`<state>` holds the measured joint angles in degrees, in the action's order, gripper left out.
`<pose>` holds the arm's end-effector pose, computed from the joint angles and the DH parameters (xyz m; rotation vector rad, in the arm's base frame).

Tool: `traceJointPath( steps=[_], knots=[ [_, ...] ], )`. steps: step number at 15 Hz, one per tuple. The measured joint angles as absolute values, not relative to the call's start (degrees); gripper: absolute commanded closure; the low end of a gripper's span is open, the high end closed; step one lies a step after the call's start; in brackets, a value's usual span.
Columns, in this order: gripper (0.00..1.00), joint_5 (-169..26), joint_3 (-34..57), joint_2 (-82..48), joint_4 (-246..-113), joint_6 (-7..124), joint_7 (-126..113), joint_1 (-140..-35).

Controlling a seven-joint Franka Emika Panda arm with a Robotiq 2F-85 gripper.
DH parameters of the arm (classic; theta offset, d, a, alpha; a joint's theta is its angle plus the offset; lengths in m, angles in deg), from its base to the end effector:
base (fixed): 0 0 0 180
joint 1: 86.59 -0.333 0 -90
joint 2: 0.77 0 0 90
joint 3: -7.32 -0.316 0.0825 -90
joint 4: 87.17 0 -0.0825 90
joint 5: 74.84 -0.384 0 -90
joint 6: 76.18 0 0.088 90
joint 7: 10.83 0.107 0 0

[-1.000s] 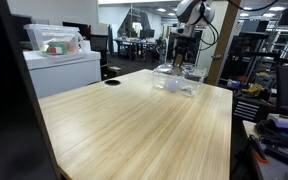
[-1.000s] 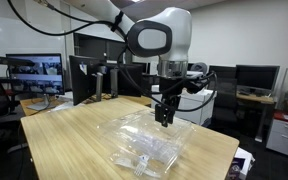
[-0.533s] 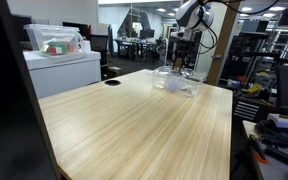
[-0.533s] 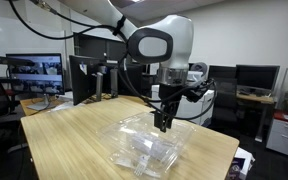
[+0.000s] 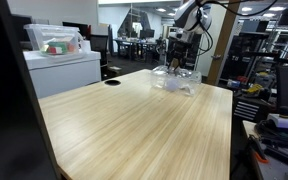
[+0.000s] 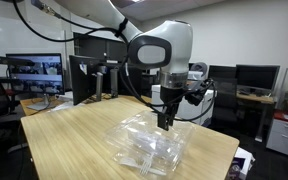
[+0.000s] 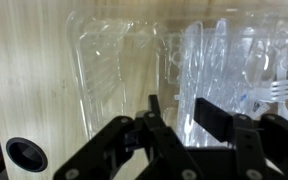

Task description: Pick up the clear packaging lid and put in on the clear packaging box which has a white fork inside on the table

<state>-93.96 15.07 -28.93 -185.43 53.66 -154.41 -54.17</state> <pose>0.5272 -0.4216 0.3127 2.1084 2.2075 0.3024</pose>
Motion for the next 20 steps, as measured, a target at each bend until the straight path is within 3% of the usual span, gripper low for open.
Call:
traceJointPath(
  steps=[14,15,16,20],
  knots=[
    [0.84,-94.44,14.89,-28.93,-185.43,55.85,-154.64,-53.11],
    [0.34,-94.44,14.88,-28.92,-185.44,55.85,-154.64,-53.11],
    [0.58,-94.44,14.86,-28.92,-185.44,55.86,-154.64,-53.11],
    [0.35,-94.44,14.71,-28.93,-185.47,56.15,-154.64,-53.11]
  ],
)
